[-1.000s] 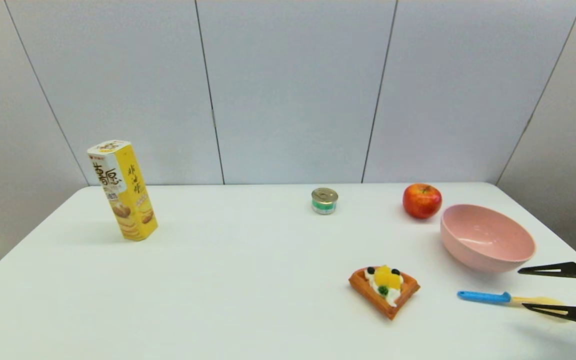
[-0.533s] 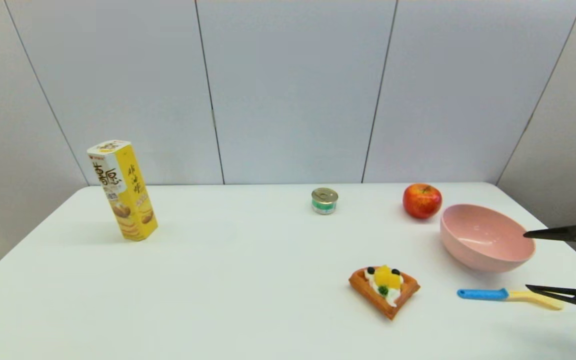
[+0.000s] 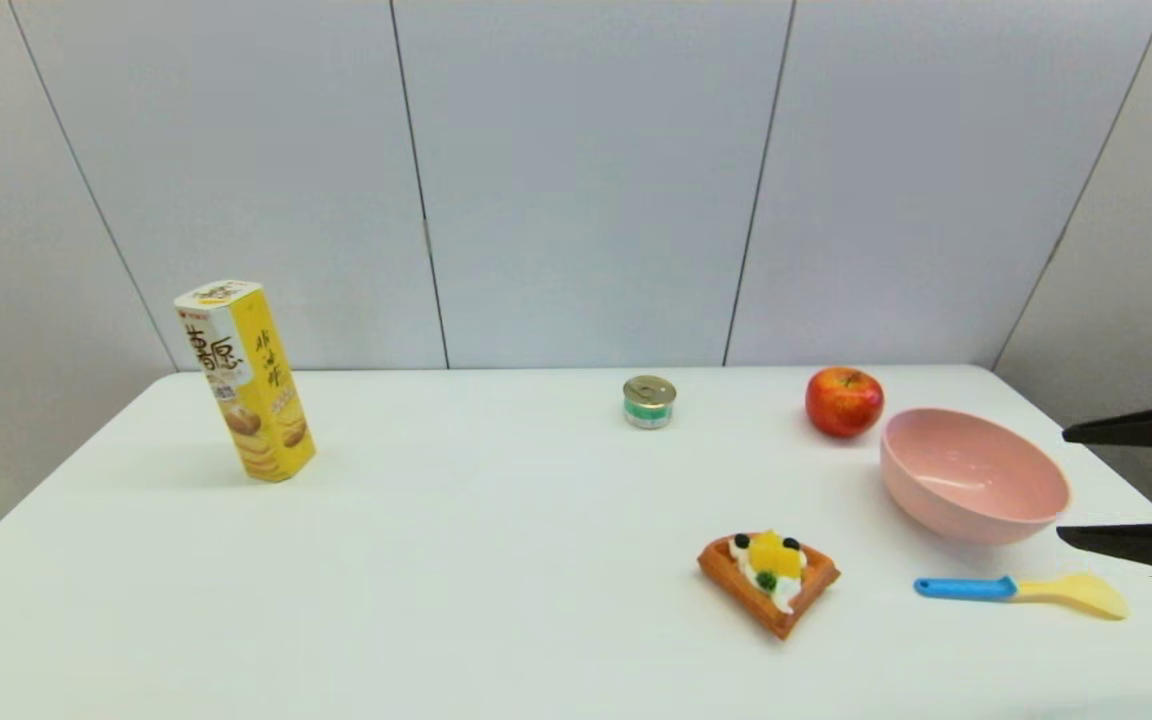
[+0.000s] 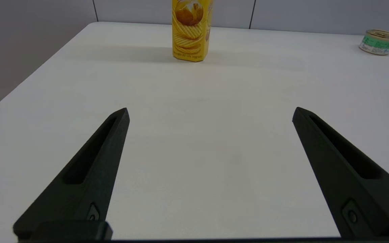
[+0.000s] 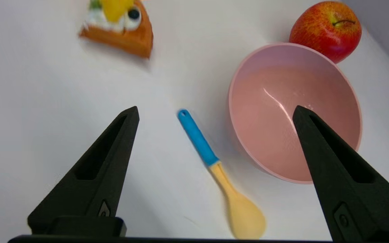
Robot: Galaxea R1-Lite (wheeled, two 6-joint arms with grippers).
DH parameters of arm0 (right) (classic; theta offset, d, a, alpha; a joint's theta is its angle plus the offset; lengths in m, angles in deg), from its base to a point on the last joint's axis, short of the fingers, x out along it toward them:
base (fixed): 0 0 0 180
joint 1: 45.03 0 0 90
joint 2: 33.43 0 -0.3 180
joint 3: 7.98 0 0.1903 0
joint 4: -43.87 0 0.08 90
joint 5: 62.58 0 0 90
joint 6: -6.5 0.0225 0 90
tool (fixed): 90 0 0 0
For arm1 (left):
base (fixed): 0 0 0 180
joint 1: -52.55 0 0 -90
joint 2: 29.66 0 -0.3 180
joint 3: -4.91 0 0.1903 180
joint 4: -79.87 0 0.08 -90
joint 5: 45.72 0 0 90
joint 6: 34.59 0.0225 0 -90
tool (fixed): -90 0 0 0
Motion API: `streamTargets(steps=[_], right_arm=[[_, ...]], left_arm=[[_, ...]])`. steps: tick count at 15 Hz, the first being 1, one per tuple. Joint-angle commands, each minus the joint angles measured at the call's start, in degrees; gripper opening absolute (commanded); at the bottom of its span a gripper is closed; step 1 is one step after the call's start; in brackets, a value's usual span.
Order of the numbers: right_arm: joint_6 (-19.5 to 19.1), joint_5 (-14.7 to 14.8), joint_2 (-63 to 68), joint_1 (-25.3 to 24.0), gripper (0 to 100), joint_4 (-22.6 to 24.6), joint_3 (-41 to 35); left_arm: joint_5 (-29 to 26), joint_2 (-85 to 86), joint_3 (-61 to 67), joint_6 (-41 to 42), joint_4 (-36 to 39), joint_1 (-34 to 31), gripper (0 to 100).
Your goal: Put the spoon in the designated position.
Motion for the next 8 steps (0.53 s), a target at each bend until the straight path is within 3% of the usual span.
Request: streamTargets(steps=[1,2,3,4,7,8], right_arm=[[31.0,21.14,-10.66,-12.43,100,-0.43,4.22],[35.66,29.13,-14.0,-15.51,100,-0.35,2.63],[38.39,34.06,-16.99,-17.09,100,-0.43,1.14],[40.67,37.31,-19.89,-18.41,100,-0.52,-0.62],[45.33,41.79,-29.29,-18.94,100,-0.17,-5.98],[47.0,45.75,-33.6,-19.03,100,0.53,-8.62]], left_arm=[[0.0,-0.07,0.09,0.01,0.11,0.0,100],[0.0,-0.07,0.09,0.01,0.11,0.0,100],[0.0,-0.07,0.09,-0.07,0.11,0.0,100],[0.0,-0.07,0.09,0.01,0.11,0.0,100],[0.0,-0.07,0.09,0.01,-0.07,0.0,100],[0.0,-0.07,0.09,-0.07,0.11,0.0,100]])
